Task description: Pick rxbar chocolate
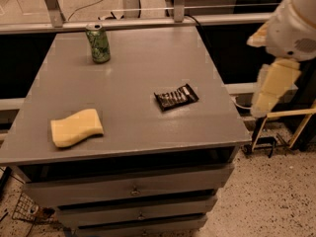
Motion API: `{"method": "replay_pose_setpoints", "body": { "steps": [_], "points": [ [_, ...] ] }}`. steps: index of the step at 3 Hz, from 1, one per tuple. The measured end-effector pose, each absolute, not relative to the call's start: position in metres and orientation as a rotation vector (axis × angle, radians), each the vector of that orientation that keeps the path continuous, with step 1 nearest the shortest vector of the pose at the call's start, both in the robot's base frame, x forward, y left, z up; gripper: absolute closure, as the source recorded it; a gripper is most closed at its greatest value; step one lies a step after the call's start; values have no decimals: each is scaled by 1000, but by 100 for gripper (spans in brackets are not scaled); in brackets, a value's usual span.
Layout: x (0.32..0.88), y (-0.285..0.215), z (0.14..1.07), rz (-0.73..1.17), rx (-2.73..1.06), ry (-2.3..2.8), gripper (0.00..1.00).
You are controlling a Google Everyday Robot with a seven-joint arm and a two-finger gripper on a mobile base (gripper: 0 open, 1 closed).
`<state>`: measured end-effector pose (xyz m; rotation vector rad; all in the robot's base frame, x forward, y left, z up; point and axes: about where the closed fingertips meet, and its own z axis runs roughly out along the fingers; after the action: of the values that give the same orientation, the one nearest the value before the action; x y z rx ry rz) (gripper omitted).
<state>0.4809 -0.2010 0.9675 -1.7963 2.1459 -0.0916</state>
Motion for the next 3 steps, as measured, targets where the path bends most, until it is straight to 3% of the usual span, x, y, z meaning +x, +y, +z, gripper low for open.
{"method": "replay_pose_setpoints", "body": {
  "steps": [2, 3],
  "points": [
    [581, -148, 928, 36, -1908, 1977, 0],
    [600, -124, 906, 119, -1955, 1934, 0]
  ]
}}
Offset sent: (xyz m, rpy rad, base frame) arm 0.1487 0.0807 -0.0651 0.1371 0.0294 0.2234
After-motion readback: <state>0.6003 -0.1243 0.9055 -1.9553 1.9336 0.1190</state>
